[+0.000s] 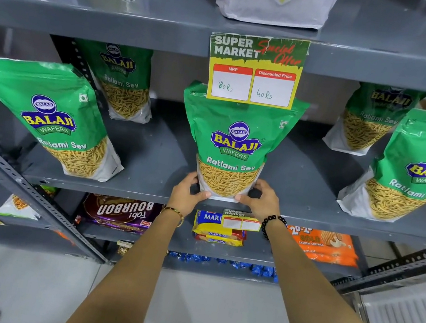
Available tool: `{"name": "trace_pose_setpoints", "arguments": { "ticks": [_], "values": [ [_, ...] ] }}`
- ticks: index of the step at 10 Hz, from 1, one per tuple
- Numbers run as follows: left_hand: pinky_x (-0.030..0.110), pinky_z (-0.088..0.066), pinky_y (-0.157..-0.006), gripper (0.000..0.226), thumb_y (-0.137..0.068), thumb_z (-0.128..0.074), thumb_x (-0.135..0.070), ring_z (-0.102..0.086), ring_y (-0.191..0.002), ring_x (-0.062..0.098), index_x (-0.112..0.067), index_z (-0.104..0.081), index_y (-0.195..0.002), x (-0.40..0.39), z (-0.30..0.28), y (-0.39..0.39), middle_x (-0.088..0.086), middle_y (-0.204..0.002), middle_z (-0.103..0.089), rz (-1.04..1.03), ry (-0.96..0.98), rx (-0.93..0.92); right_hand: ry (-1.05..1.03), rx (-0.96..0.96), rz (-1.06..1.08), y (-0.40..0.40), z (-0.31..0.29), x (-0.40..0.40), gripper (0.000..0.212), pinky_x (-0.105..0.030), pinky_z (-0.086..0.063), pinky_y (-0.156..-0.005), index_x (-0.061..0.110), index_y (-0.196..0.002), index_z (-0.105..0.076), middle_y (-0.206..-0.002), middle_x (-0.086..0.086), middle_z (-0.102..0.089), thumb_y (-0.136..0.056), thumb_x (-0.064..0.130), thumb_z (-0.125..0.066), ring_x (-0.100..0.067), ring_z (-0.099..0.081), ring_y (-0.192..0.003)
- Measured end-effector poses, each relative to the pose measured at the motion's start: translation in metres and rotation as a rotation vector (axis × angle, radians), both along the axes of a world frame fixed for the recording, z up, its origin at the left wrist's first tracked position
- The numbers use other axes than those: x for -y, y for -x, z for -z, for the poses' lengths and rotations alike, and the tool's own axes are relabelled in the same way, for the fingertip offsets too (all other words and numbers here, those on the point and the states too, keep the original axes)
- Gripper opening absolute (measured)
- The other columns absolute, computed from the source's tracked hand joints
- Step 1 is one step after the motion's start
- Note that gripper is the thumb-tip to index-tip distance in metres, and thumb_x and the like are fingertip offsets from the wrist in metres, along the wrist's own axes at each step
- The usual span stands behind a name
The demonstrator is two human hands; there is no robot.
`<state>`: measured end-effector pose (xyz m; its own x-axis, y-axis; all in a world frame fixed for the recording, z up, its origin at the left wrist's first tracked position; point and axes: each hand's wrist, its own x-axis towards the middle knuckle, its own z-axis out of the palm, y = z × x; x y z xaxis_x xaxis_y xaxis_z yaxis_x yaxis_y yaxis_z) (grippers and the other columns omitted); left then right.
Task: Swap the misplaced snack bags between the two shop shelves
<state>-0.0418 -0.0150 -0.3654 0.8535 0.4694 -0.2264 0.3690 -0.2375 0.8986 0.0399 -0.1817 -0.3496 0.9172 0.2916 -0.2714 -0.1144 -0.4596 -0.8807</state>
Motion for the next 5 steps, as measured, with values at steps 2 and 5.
{"name": "trace_pose_setpoints", "arguments": {
  "ticks": [2,5],
  "values": [
    [0.039,-0.041,-0.101,0.054,-0.079,-0.068,-0.012,-0.050,-0.122,0.025,-0.011,-0.046,-0.128,0.0005,-0.0006,0.0003,0.011,-0.131,-0.057,-0.004,0.001,0.008,-0.008,0.004,-0.008,0.0000,0.0002,-0.0005,0.052,-0.034,-0.042,-0.094,0.008,-0.119,-0.053,-0.126,-0.011,-0.060,-0.072,0.013,-0.075,-0.027,-0.053,-0.117],
    [0.042,-0.036,-0.106,0.063,-0.079,-0.068,-0.010,-0.043,-0.130,0.028,-0.011,-0.038,-0.135,0.0032,-0.0012,0.0044,0.012,-0.139,-0.050,0.013,-0.056,0.011,0.002,0.009,-0.011,0.0039,0.0005,0.0036,0.062,-0.032,-0.039,-0.097,0.007,-0.128,-0.047,-0.135,-0.011,-0.054,-0.072,0.009,-0.074,-0.026,-0.048,-0.124]
  ]
}}
